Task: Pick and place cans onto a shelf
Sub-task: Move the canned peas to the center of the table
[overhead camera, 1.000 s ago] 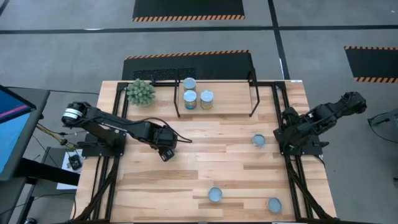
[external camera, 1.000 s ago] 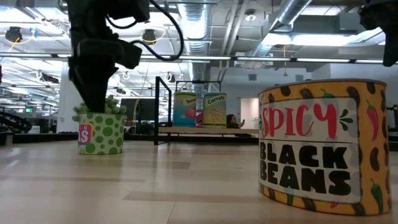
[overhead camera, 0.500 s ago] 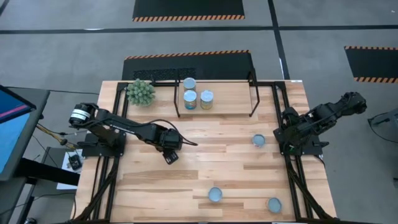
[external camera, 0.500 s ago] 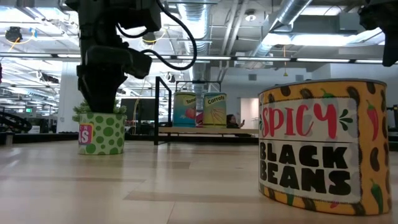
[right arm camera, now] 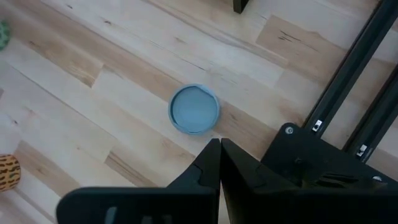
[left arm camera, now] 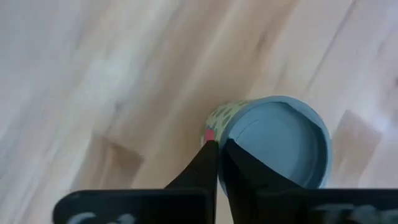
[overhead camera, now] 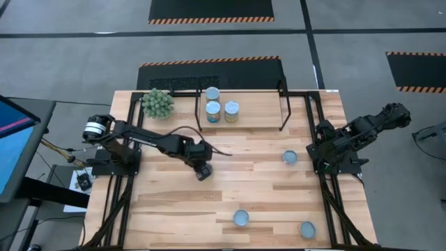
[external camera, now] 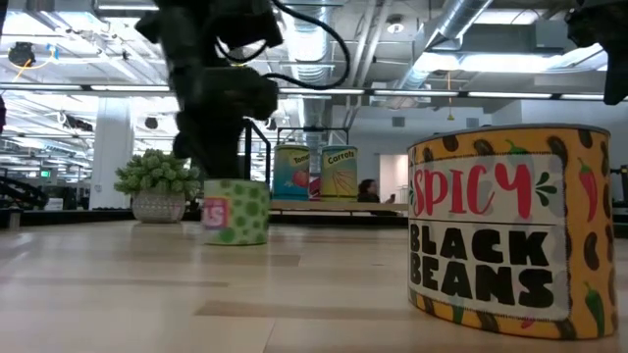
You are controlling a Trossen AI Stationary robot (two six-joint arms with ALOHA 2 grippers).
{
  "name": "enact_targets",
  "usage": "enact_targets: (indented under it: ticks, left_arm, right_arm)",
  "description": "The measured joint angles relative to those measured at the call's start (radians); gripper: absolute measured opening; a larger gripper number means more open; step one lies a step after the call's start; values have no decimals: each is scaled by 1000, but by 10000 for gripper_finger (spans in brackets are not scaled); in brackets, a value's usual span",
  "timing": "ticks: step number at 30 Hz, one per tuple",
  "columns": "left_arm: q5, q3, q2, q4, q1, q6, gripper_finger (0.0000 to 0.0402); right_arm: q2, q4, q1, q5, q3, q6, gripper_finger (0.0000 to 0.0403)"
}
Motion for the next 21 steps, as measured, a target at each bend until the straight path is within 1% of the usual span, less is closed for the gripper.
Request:
enact_targets:
  ticks: [2, 4, 7, 9, 11, 13, 20, 21]
  left_arm:
    - [-6, 34, 3, 1, 24, 34, 1]
    - [-10, 89, 6, 27, 49, 79, 1]
    - [-10, 168, 14, 24, 88, 165, 0]
    - [-15, 240, 39, 55, 114, 224, 0]
    - [-17, 313, 63, 21, 142, 277, 0]
    - [-13, 401, 112, 23, 161, 335, 0]
    - [19, 693, 318, -140, 186, 473, 0]
    - [22, 730, 351, -135, 186, 489, 0]
  right_arm:
    - [0, 0, 0, 0, 0, 0, 36]
    - [0, 0, 0, 0, 0, 0, 36]
    - [0, 0, 0, 2, 0, 0, 36]
    - [0, 1, 0, 3, 0, 0, 36]
    - [1, 1, 0, 3, 0, 1, 36]
    - [1, 2, 0, 3, 0, 0, 36]
    - [1, 2, 0, 3, 0, 0, 36]
    - [1, 2, 0, 3, 0, -2, 36]
